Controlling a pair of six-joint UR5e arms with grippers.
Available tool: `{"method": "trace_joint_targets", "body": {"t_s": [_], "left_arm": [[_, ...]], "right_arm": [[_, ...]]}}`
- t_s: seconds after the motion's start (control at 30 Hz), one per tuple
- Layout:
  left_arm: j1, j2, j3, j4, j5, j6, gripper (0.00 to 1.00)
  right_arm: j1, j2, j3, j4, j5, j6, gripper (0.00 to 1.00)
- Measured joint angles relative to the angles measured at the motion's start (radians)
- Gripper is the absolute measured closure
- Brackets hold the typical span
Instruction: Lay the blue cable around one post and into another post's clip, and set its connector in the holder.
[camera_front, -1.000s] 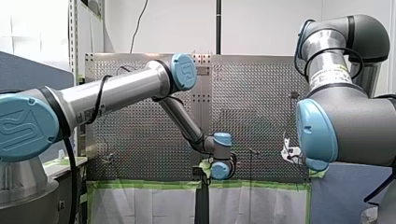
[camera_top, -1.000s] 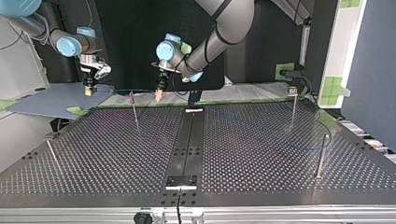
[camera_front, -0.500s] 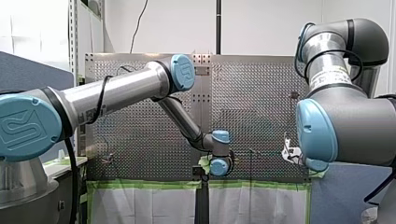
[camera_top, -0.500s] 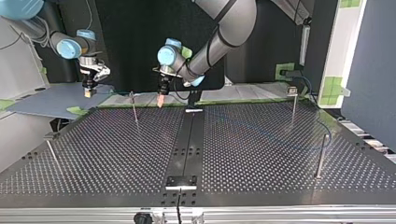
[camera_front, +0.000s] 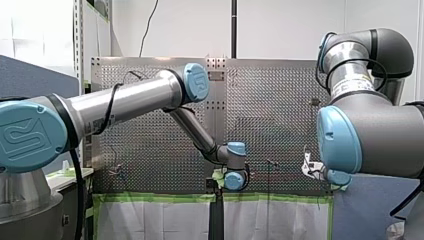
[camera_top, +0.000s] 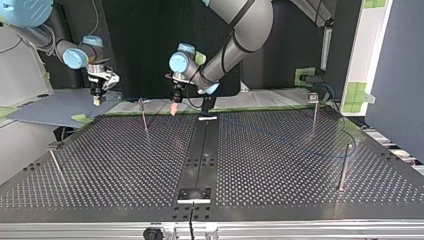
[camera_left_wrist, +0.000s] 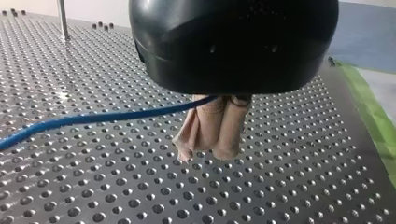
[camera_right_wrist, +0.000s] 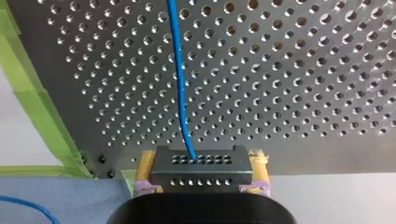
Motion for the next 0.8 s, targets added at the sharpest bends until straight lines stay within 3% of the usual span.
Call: {"method": "trace_joint_targets", "body": {"t_s": [0.37,0.8], "left_arm": [[0.014,-0.003,0.061,-0.039,0.01,0.001,1.0],[0.044,-0.003,0.072,-0.053,0.017,0.0,1.0]], "right_arm": [[-0.003,0.0,-0.019,-0.015,-0.001,0.006,1.0],[-0.005,0.003,-0.058,-0.003,-0.001,0.015,1.0]]}}
